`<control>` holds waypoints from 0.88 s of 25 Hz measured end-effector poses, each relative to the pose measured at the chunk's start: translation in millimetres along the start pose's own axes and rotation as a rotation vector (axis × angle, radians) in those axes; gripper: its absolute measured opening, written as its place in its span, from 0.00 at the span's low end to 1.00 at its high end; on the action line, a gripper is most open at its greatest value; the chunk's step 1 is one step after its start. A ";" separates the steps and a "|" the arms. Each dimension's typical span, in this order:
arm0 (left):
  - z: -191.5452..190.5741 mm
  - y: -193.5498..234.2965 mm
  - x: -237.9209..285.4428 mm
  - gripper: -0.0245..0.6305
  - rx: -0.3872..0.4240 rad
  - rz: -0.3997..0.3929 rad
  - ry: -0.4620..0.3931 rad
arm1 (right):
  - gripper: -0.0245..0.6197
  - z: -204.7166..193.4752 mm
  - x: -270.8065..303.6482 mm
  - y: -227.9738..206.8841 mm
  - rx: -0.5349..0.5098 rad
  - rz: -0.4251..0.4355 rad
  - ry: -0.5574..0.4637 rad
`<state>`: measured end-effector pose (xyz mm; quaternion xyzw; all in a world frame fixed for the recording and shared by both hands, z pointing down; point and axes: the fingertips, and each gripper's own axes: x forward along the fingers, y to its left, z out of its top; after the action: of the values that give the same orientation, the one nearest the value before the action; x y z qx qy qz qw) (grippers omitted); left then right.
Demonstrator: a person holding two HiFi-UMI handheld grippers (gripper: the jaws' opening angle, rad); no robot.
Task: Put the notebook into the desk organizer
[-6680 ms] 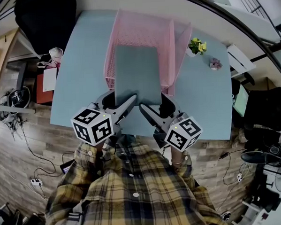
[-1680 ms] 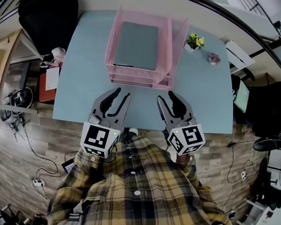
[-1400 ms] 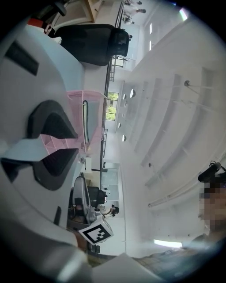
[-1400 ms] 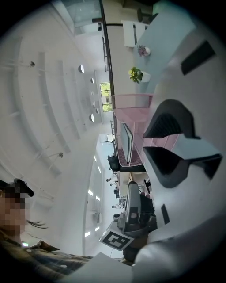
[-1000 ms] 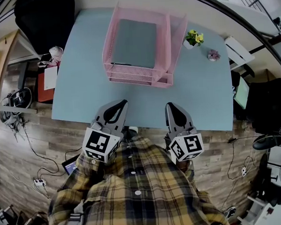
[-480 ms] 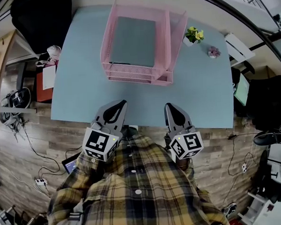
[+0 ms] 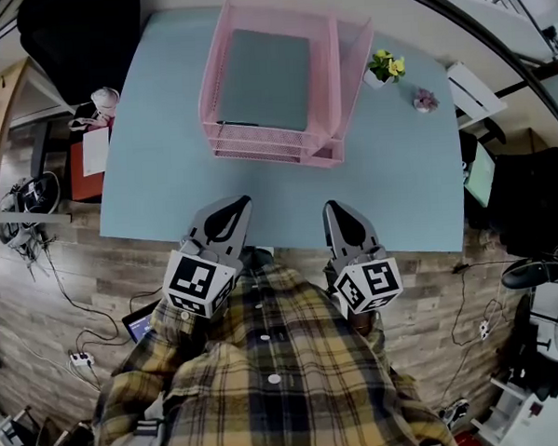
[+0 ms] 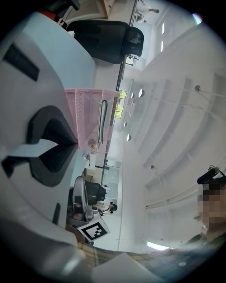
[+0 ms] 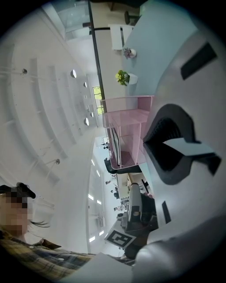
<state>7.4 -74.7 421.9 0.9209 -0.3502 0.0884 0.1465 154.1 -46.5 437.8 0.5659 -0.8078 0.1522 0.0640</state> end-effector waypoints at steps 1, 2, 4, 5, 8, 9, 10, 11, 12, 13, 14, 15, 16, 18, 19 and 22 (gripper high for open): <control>0.5 0.4 -0.2 0.03 0.000 0.000 -0.002 | 0.04 0.3 0.3 0.3 0.000 -0.001 0.000; 0.9 0.6 -0.5 0.03 0.000 0.001 -0.003 | 0.04 0.7 0.3 0.4 0.000 -0.003 -0.001; 1.3 0.5 -0.8 0.03 0.002 0.000 -0.004 | 0.04 1.1 0.1 0.2 0.002 -0.006 -0.001; 1.2 0.3 -0.9 0.03 0.004 0.000 -0.004 | 0.04 1.2 0.0 0.0 0.002 -0.008 -0.001; 0.6 0.7 -0.5 0.03 0.006 0.000 -0.002 | 0.04 1.0 0.0 -1.2 0.002 -0.013 -0.001; 0.5 0.9 -0.2 0.03 0.005 -0.001 -0.002 | 0.04 0.9 -0.1 -1.9 0.001 -0.016 -0.002; 0.6 1.1 0.1 0.03 0.004 -0.001 -0.003 | 0.04 1.0 -0.3 -2.9 0.000 -0.020 -0.002; 0.9 1.2 0.3 0.03 0.004 -0.001 -0.004 | 0.04 1.1 -0.6 -3.9 -0.001 -0.024 -0.003; 1.5 1.2 0.4 0.03 0.004 -0.001 -0.007 | 0.04 1.4 -0.8 -4.6 -0.001 -0.026 -0.003; 2.2 1.1 0.4 0.03 0.005 -0.001 -0.009 | 0.04 1.8 -0.9 -5.0 -0.002 -0.027 -0.004; 2.7 1.0 0.3 0.03 0.006 -0.001 -0.009 | 0.04 2.5 -1.0 -5.2 -0.002 -0.028 -0.005; 3.2 0.9 0.4 0.03 0.007 -0.001 -0.010 | 0.04 3.2 -1.1 -5.6 -0.001 -0.030 -0.007; 3.5 0.9 0.5 0.03 0.007 -0.001 -0.010 | 0.04 3.9 -1.2 -6.1 0.001 -0.031 -0.008; 3.7 0.7 0.7 0.03 0.008 0.000 -0.010 | 0.04 4.6 -1.4 -7.1 0.003 -0.033 -0.009; 3.5 0.5 0.8 0.03 0.008 0.000 -0.009 | 0.04 4.4 -1.5 -7.4 0.003 -0.034 -0.008; 2.9 0.1 1.3 0.03 0.008 0.000 -0.009 | 0.04 3.5 -1.7 -8.1 0.000 -0.034 -0.003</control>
<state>8.5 -76.5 419.6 0.9218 -0.3507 0.0854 0.1413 162.4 -48.5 435.4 0.5797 -0.7981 0.1504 0.0654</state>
